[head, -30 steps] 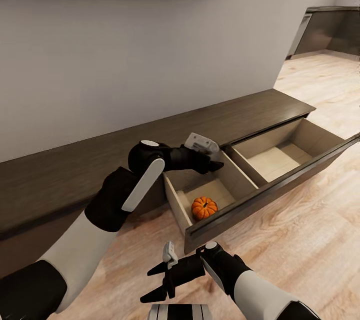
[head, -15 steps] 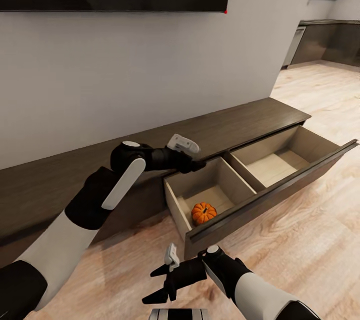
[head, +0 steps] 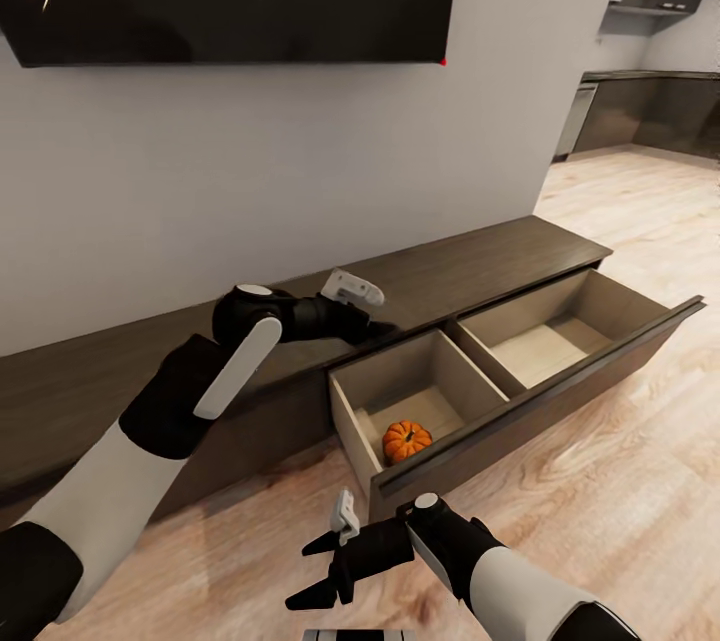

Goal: Place each of the two pumpkins and all three candles from the living room inside a cabinet in the living room (use any cabinet), then make sure every cabinet is closed, and position the cauldron so it is next to a table in the living room.

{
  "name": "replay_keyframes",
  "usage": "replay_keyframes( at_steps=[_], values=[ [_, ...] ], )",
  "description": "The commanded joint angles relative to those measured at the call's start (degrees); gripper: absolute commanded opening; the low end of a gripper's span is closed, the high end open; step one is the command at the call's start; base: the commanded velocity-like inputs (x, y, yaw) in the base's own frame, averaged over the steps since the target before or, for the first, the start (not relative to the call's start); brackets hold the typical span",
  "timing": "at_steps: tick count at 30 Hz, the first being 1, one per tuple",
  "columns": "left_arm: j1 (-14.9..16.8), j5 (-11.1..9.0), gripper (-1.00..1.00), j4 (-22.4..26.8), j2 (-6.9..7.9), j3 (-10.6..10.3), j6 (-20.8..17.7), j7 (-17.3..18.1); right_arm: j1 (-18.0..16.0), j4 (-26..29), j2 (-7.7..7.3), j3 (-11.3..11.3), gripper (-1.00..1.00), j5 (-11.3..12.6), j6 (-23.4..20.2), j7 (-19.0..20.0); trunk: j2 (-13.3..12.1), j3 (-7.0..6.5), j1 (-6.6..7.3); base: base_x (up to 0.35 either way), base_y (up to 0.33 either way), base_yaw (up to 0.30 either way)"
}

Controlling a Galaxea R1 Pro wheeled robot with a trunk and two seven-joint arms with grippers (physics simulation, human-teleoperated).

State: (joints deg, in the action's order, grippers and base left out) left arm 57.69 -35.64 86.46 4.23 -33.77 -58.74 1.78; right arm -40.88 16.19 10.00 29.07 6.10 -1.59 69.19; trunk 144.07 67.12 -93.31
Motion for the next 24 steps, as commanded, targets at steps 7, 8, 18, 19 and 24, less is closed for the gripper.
replay_keyframes(
  at_steps=[7,8,18,19,24],
  values=[
    [-0.01,-0.47,1.0,-0.28,0.83,-0.06,-0.15,-0.44,-0.07,-0.1,0.0,0.41,1.0,0.58,-0.17,0.07,-0.08,-1.51,0.19,0.0,0.0,0.0],
    [-0.02,-0.52,1.0,-0.34,1.02,-0.08,-0.15,-0.45,-0.07,-0.1,0.0,0.4,1.0,0.58,-0.17,0.07,-0.09,-1.73,0.21,0.0,0.0,0.0],
    [-0.03,-2.7,1.0,-2.67,2.6,-0.18,-0.06,-2.17,-0.07,-0.45,0.0,0.4,1.0,0.58,-0.09,-0.01,-0.21,-3.73,0.45,0.0,0.0,0.0],
    [-0.03,-3.05,1.0,-2.67,2.83,-0.21,-0.06,-2.19,-0.07,-0.47,0.0,0.41,1.0,0.58,-0.09,-0.03,-0.21,-3.73,0.45,0.0,0.0,0.0],
    [-0.03,-7.1,1.0,-2.7,4.38,-0.46,0.93,-2.45,-0.07,-0.55,0.0,0.38,1.0,0.58,0.06,-0.06,-0.25,-4.39,0.52,0.0,0.0,0.0]
  ],
)
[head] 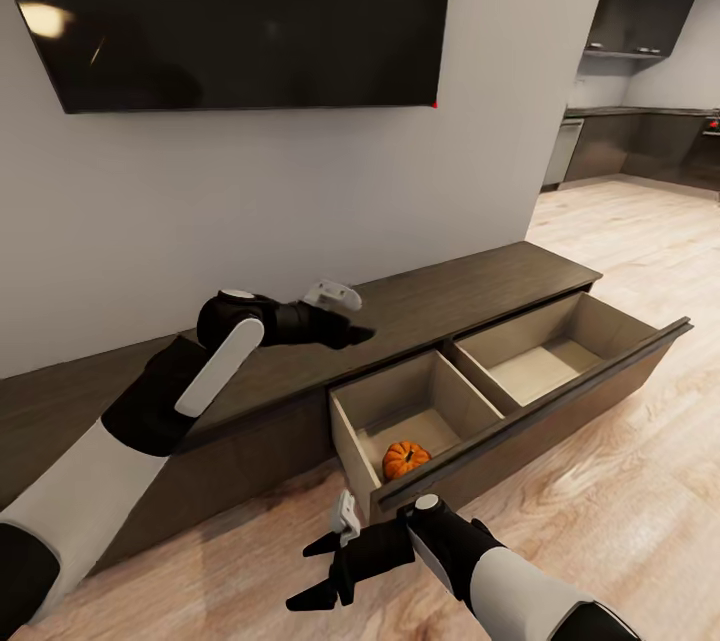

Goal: Place each of the two pumpkins and all three candles from the living room inside a cabinet in the living room (use any cabinet), then make sure every cabinet is closed, and position the cauldron so it is next to a table in the living room.

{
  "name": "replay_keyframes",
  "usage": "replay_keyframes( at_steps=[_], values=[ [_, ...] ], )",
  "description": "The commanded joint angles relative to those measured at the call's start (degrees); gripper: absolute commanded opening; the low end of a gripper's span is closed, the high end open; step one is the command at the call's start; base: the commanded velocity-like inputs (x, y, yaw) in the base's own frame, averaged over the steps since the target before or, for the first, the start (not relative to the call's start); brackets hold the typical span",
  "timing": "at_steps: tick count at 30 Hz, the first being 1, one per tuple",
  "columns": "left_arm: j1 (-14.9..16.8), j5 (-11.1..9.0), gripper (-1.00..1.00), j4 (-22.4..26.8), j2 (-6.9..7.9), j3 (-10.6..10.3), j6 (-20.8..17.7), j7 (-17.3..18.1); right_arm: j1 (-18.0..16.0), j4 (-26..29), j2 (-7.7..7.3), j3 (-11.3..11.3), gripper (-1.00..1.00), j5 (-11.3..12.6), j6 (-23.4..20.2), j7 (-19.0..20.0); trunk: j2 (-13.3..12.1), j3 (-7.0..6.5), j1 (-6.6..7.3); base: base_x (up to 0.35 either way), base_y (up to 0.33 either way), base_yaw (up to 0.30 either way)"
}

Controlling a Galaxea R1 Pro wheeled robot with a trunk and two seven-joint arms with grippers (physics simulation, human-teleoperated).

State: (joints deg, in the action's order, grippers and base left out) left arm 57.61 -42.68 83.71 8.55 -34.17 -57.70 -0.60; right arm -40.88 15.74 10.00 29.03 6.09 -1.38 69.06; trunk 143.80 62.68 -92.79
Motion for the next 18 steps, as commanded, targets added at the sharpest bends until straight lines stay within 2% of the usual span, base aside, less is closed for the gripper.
replay_keyframes(
  at_steps=[1,2,5,6,14,18],
  values=[
    [0.05,-0.66,1.0,0.03,0.37,-0.33,1.11,-0.43,-0.08,-0.34,0.0,0.45,1.0,0.59,0.11,-0.05,0.0,-0.18,0.03,0.0,0.0,0.0],
    [0.05,-1.3,1.0,0.0,0.87,-1.3,2.53,-0.94,-0.08,-0.97,0.0,0.44,1.0,0.59,0.88,-0.33,0.0,-0.18,0.03,0.0,0.0,0.0],
    [0.05,-1.93,1.0,-0.02,0.96,-1.53,2.74,-1.01,-0.08,-1.16,0.0,0.42,1.0,0.59,1.09,-0.38,0.0,-0.18,0.03,0.0,0.0,0.0],
    [0.05,-3.63,1.0,-0.04,1.32,-1.76,2.97,-1.06,-0.08,-1.31,0.0,0.41,1.0,0.61,1.73,-0.42,0.0,-0.18,0.03,-0.14,0.0,0.0],
    [0.05,-3.98,1.0,-1.02,1.71,-3.16,3.67,-1.12,-0.08,-1.4,0.0,0.41,1.0,0.67,1.9,-0.42,0.0,-0.18,0.03,-0.295,0.0,0.0],
    [0.05,-3.99,1.0,-1.47,1.82,-3.42,4.2,-1.15,-0.08,-1.45,0.0,0.34,1.0,0.74,1.95,-0.42,0.0,-0.18,0.03,-0.124,0.0,0.0]
  ],
)
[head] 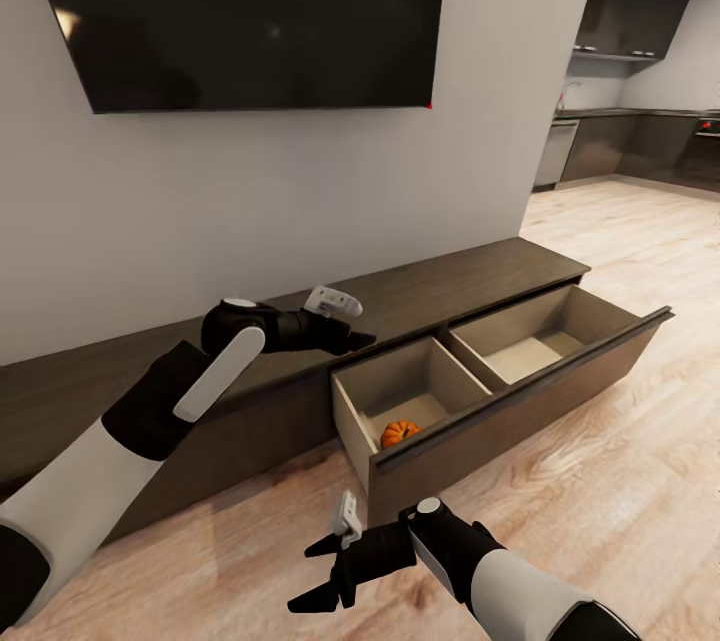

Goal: Place each of the two pumpkins and all three candles from the living room inside a cabinet in the living room (use any cabinet), then make sure every cabinet is closed, and position the cauldron so it is next to a table in the living room.

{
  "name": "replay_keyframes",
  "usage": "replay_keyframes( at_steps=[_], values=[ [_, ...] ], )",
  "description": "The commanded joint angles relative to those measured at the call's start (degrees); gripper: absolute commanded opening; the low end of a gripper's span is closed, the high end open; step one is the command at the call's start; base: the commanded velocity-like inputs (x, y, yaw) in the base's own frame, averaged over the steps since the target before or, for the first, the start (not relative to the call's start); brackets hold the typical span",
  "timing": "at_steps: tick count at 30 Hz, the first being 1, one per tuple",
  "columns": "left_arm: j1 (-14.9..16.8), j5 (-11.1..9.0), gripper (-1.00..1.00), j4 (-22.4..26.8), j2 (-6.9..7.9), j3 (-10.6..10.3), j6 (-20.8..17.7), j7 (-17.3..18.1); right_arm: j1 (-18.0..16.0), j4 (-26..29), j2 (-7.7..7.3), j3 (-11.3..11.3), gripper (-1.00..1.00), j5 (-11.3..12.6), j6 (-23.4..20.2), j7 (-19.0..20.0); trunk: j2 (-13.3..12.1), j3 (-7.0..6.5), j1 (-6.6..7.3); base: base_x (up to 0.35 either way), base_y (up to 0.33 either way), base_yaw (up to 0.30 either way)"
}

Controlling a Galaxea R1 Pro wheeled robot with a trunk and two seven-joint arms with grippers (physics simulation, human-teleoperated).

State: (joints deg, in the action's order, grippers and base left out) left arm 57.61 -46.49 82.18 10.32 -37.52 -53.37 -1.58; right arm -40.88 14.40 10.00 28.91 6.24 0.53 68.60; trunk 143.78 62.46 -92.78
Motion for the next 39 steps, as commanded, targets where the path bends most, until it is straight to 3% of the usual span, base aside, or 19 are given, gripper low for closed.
replay_keyframes(
  at_steps=[1,4,14,22,27,28,30,31,33,34,36,37,39],
  values=[
    [0.05,-0.18,1.0,-0.15,0.1,-0.14,0.12,-0.17,-0.08,-0.14,0.0,0.42,1.0,0.64,0.19,0.0,0.02,0.05,0.02,-0.028,0.0,0.0],
    [0.05,-0.19,1.0,-0.61,0.12,-0.19,0.21,-0.16,-0.08,-0.15,0.0,0.41,1.0,0.68,0.63,-0.01,0.02,0.05,0.02,-0.015,0.0,0.0],
    [0.05,-0.19,1.0,-1.3,0.27,-0.74,1.4,-0.17,-0.08,-2.55,0.0,0.45,1.0,0.62,2.3,-1.07,-0.11,-2.16,0.28,-0.003,0.0,0.0],
    [0.05,-1.26,1.0,-3.34,2.37,-2.76,4.21,-0.18,-0.08,-3.07,0.0,0.32,1.0,0.58,4.03,-1.94,-0.22,-3.94,0.48,0.0,0.0,0.0],
    [0.05,-8.91,1.0,-5.3,7.78,-10.85,13.37,-0.51,-0.09,-9.01,0.0,0.25,1.0,0.4,7.01,-4.95,-0.28,-5.04,0.61,0.0,0.0,0.0],
    [0.05,-11.14,1.0,-5.42,9.52,-13.18,15.96,-1.37,-0.09,-11.42,0.0,0.22,1.0,0.38,8.53,-6.44,-0.3,-5.26,0.64,0.0,0.0,0.0],
    [0.05,-15.68,1.0,-5.56,12.37,-19.28,21.66,-4.38,-0.08,-14.37,0.0,0.25,1.0,0.37,11.25,-9.33,-0.3,-5.26,0.64,0.0,0.0,0.0],
    [0.05,-16.92,1.0,-5.57,13.02,-21.21,23.28,-5.31,-0.06,-14.78,0.0,0.27,1.0,0.35,11.7,-9.95,-0.3,-5.26,0.64,0.0,0.0,0.0],
    [0.05,-21.87,1.0,-5.52,16.11,-28.62,30.22,-8.4,0.0,-15.75,0.0,0.32,1.0,-0.6,12.85,-11.65,-0.3,-5.26,0.64,0.0,0.0,0.0],
    [0.05,-25.84,1.0,-5.21,19.8,-34.07,36.96,-9.91,0.33,-16.22,-1.31,0.33,1.0,-2.82,13.55,-14.14,-0.3,-5.26,0.64,0.0,0.0,0.0],
    [0.05,-27.04,1.0,-5.12,21.14,-36.56,39.72,-10.22,0.74,-16.36,-2.7,0.31,1.0,-4.38,13.72,-16.56,-0.3,-5.26,0.64,0.0,0.0,0.0],
    [0.05,-27.9,1.0,-5.07,22.17,-39.58,41.79,-10.44,1.42,-16.43,-4.47,0.33,1.0,-5.49,13.82,-18.56,-0.3,-5.26,0.64,0.0,0.0,0.0],
    [0.05,-29.47,1.0,-5.03,23.73,-43.71,44.76,-10.79,3.38,-16.48,-7.5,0.35,1.0,-6.38,14.02,-20.88,-0.3,-5.26,0.64,0.0,0.0,0.0]
  ],
)
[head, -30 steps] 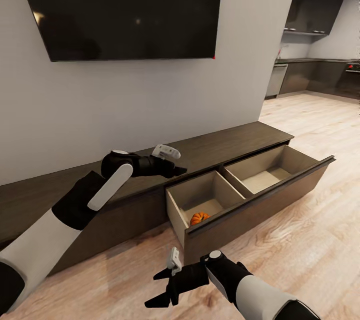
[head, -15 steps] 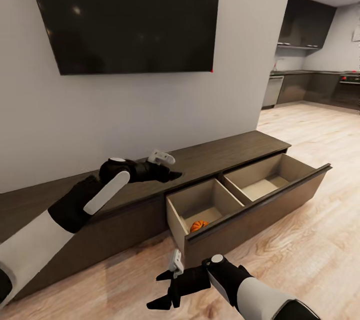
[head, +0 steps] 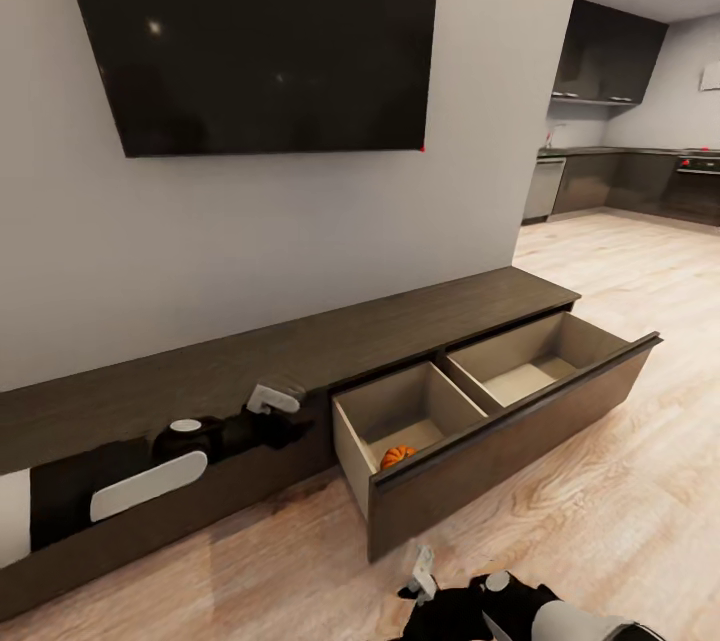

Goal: Place each of the two pumpkins and all three candles from the living room inside a cabinet in the living room (use any cabinet), then make sure every cabinet is closed, and position the cauldron so it is next to a table in the living room.

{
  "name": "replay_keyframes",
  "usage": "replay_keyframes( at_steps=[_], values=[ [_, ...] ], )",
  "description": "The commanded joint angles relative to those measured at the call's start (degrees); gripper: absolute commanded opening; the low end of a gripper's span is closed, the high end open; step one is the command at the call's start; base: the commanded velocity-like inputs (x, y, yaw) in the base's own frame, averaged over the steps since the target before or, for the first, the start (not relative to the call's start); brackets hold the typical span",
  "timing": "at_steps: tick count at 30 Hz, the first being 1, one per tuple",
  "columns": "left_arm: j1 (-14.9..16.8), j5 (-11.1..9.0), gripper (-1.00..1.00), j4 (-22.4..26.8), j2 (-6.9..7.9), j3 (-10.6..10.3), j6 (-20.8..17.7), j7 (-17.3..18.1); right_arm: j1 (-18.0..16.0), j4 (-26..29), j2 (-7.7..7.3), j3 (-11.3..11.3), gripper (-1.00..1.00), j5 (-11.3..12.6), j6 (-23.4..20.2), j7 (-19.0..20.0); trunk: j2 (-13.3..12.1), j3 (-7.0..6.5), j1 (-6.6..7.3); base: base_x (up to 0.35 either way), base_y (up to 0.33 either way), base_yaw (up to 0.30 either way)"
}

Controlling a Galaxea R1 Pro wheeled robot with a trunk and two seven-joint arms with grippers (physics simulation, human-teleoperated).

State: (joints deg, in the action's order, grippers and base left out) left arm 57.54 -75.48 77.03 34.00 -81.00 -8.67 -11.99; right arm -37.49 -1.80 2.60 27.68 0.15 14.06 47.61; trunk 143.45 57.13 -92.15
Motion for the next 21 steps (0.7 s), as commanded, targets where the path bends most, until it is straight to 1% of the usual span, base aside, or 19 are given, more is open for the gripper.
replay_keyframes(
  at_steps=[1,2,4,5,7,8,9,10,11,12,13,14,15,17,18,19,21],
  values=[
    [0.12,-0.84,1.0,0.12,0.28,-0.77,0.53,-0.46,0.4,-0.29,-0.69,1.58,1.0,-0.4,0.55,-0.45,0.03,0.06,0.01,0.0,0.0,0.0],
    [0.12,-2.5,1.0,0.13,1.05,-3.21,2.04,-0.8,2.46,-0.3,-3.59,1.59,1.0,-1.16,0.78,-3.36,0.03,0.06,0.01,0.0,0.0,0.0],
    [0.12,-3.9,1.0,0.08,1.55,-5.92,3.04,-1.11,3.82,-0.3,-5.75,1.59,1.0,-2.57,1.27,-4.86,0.03,0.06,0.01,0.0,0.0,0.0],
    [0.12,-4.28,1.0,0.08,1.68,-6.64,3.55,-1.19,4.1,-0.31,-6.22,1.59,1.0,-2.94,1.51,-5.09,0.03,0.06,0.01,0.0,0.0,0.0],
    [0.12,-6.84,1.0,0.1,3.2,-10.56,8.04,-1.83,5.55,-0.31,-8.9,1.57,1.0,-4.29,3.06,-6.06,0.03,0.06,0.01,0.0,0.0,0.0],
    [0.12,-7.23,1.0,0.11,3.44,-11.28,8.73,-1.92,5.73,-0.31,-9.27,1.56,1.0,-4.39,3.24,-6.19,0.03,0.06,0.01,0.0,0.0,0.0],
    [0.12,-7.93,1.0,0.12,3.79,-12.79,9.87,-2.07,6.06,-0.31,-9.94,1.57,1.0,-4.52,3.53,-6.49,0.03,0.06,0.01,0.0,0.0,0.0],
    [0.12,-8.21,1.0,0.12,3.92,-13.56,10.33,-2.16,6.19,-0.31,-10.23,1.55,1.0,-4.56,3.6,-6.68,0.03,0.06,0.01,0.0,0.0,0.0],
    [0.12,-8.66,1.0,0.14,4.11,-15.13,11.14,-2.32,6.4,-0.31,-10.67,1.55,1.0,-4.62,3.64,-7.17,0.03,0.06,0.01,0.0,0.0,0.0],
    [0.12,-8.85,1.0,0.18,4.21,-15.94,11.56,-2.38,6.5,-0.31,-10.83,1.54,1.0,-4.65,3.65,-7.5,0.03,0.06,0.01,0.0,0.0,0.0],
    [0.12,-9.27,1.0,0.27,4.39,-17.59,12.75,-2.49,6.9,-0.31,-11.06,1.54,1.0,-4.73,3.68,-8.62,0.03,0.06,0.01,0.0,0.0,0.0],
    [0.12,-10.33,1.0,0.44,4.61,-20.35,15.23,-2.64,7.87,-0.31,-11.31,1.57,1.0,-4.82,3.77,-11.33,0.03,0.06,0.01,0.0,0.0,0.0],
    [0.12,-11.17,1.0,0.51,4.68,-21.87,16.53,-2.74,8.31,-0.31,-11.39,1.58,1.0,-4.85,3.77,-12.77,0.03,0.06,0.01,0.0,0.0,0.0],
    [0.12,-13.18,1.0,0.57,4.78,-25.54,19.1,-3.69,9.11,-0.31,-11.78,1.58,1.0,-4.89,3.78,-14.94,0.03,0.06,0.01,0.0,0.0,0.0],
    [0.12,-14.44,1.0,0.57,4.77,-27.97,20.87,-4.53,9.54,-0.31,-11.97,1.58,1.0,-4.9,3.67,-15.85,0.03,0.06,0.01,0.0,0.0,0.0],
    [0.12,-15.07,1.0,0.57,4.77,-29.24,21.86,-4.94,9.75,-0.31,-12.07,1.59,1.0,-4.9,3.62,-16.31,0.03,0.06,0.01,0.0,0.0,0.0],
    [0.12,-17.76,1.0,0.57,4.67,-34.77,26.25,-6.04,10.8,-0.31,-12.74,1.59,1.0,-4.93,3.53,-18.58,0.03,0.06,0.01,0.0,0.0,0.0]
  ],
)
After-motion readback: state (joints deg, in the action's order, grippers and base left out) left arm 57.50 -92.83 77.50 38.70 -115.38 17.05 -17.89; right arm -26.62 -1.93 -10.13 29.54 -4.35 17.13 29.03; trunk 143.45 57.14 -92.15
